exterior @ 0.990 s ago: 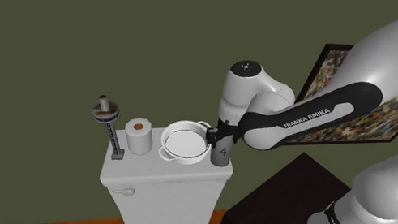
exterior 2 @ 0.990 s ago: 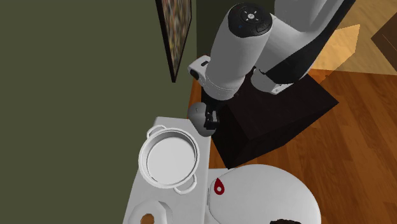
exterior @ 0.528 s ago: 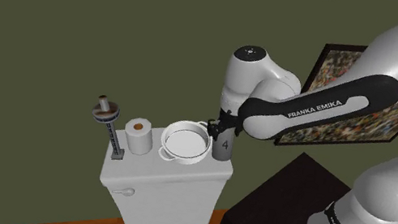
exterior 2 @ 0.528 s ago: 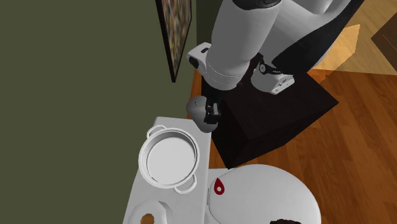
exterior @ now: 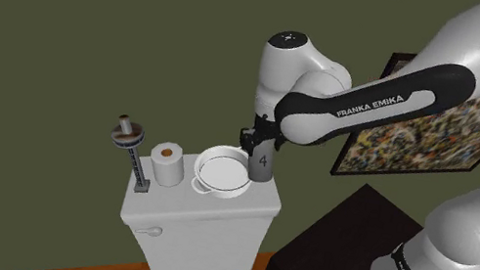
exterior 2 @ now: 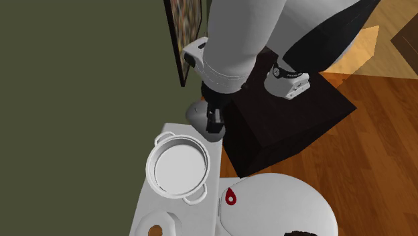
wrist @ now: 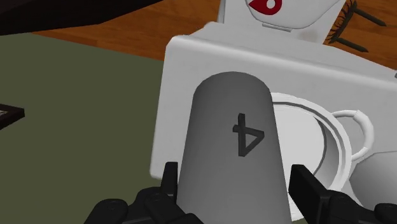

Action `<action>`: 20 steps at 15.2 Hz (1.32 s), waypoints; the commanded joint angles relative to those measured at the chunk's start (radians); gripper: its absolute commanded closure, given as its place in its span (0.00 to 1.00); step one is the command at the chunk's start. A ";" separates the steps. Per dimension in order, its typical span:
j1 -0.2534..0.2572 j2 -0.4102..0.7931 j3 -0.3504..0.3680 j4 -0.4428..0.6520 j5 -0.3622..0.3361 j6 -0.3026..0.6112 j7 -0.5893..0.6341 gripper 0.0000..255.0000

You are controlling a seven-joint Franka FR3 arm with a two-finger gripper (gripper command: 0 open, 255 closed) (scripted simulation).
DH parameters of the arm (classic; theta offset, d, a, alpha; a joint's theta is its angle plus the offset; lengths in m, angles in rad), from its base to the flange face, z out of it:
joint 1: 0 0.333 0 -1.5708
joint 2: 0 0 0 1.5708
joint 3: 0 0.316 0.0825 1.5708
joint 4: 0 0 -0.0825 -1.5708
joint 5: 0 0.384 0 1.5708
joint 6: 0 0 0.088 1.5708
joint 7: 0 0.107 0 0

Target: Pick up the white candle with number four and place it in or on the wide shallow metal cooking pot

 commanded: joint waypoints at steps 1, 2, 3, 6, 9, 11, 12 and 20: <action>-0.038 0.093 0.031 0.094 -0.074 -0.020 0.049 1.00; -0.050 0.137 0.043 0.141 -0.111 -0.035 0.074 1.00; -0.059 0.182 0.054 0.189 -0.149 -0.052 0.098 1.00; -0.058 0.322 0.069 0.339 -0.263 -0.116 0.170 1.00; -0.033 0.415 0.060 0.430 -0.335 -0.152 0.212 1.00; -0.028 0.430 0.055 0.418 -0.352 -0.131 0.227 1.00; -0.025 0.438 0.052 0.413 -0.361 -0.121 0.234 1.00; -0.002 0.509 0.025 0.376 -0.442 -0.043 0.299 1.00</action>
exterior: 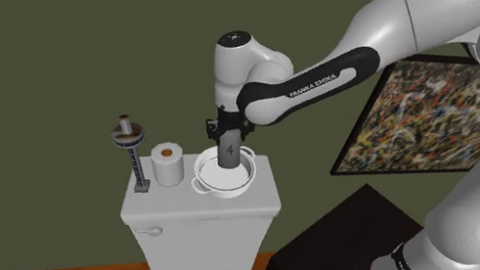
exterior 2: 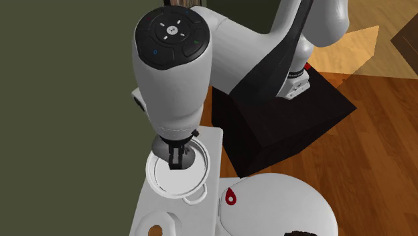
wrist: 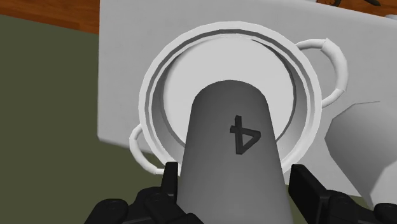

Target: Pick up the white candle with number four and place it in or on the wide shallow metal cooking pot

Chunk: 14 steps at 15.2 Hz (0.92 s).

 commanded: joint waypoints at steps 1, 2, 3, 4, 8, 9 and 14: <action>0.008 0.020 -0.009 -0.008 -0.023 0.020 0.019 1.00; 0.011 0.030 -0.013 -0.011 -0.035 0.029 0.028 1.00; 0.015 0.039 -0.018 -0.014 -0.046 0.038 0.036 1.00; 0.019 0.049 -0.023 -0.017 -0.057 0.047 0.045 1.00; 0.036 0.088 -0.045 -0.025 -0.102 0.080 0.080 1.00; 0.036 0.088 -0.045 -0.025 -0.102 0.080 0.080 1.00; 0.036 0.088 -0.045 -0.025 -0.102 0.080 0.080 1.00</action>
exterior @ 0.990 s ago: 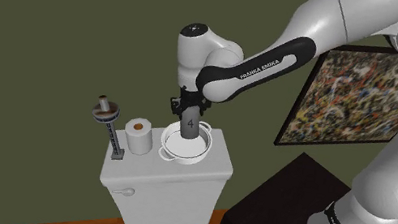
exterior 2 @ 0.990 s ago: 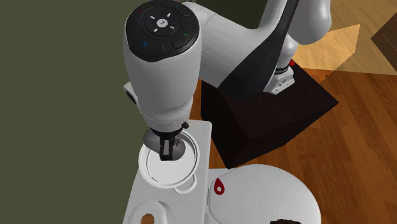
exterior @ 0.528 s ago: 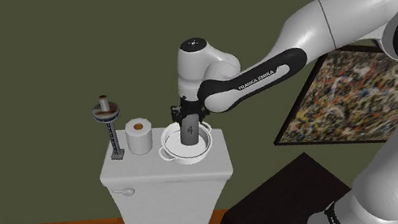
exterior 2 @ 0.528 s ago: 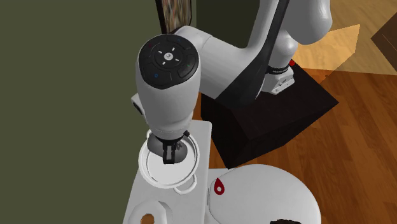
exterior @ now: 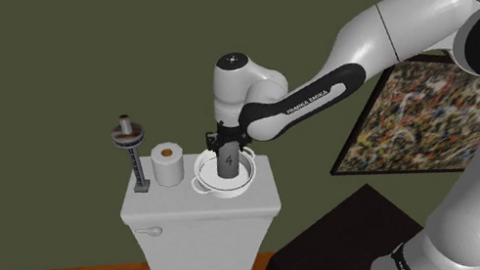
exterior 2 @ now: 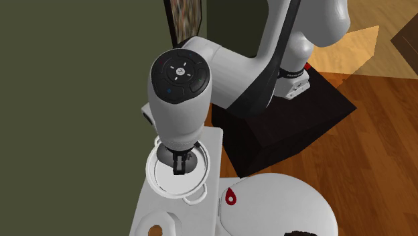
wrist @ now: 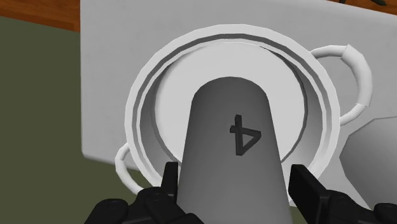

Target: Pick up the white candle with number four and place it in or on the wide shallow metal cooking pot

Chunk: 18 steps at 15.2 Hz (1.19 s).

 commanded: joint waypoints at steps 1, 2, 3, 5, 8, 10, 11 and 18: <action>0.000 0.000 0.000 0.000 0.000 0.000 0.000 1.00; 0.000 0.000 0.000 0.000 0.000 0.000 0.000 0.00; 0.000 0.000 0.000 0.000 0.000 0.000 0.000 0.00; 0.000 0.000 0.000 0.000 0.000 0.000 0.000 0.00; -0.009 -0.026 0.016 0.003 0.029 -0.021 -0.018 0.00; -0.026 -0.078 0.045 0.013 0.085 -0.064 -0.054 0.00; -0.031 -0.097 0.054 0.019 0.107 -0.082 -0.068 0.00; -0.031 -0.097 0.054 0.019 0.107 -0.082 -0.068 0.00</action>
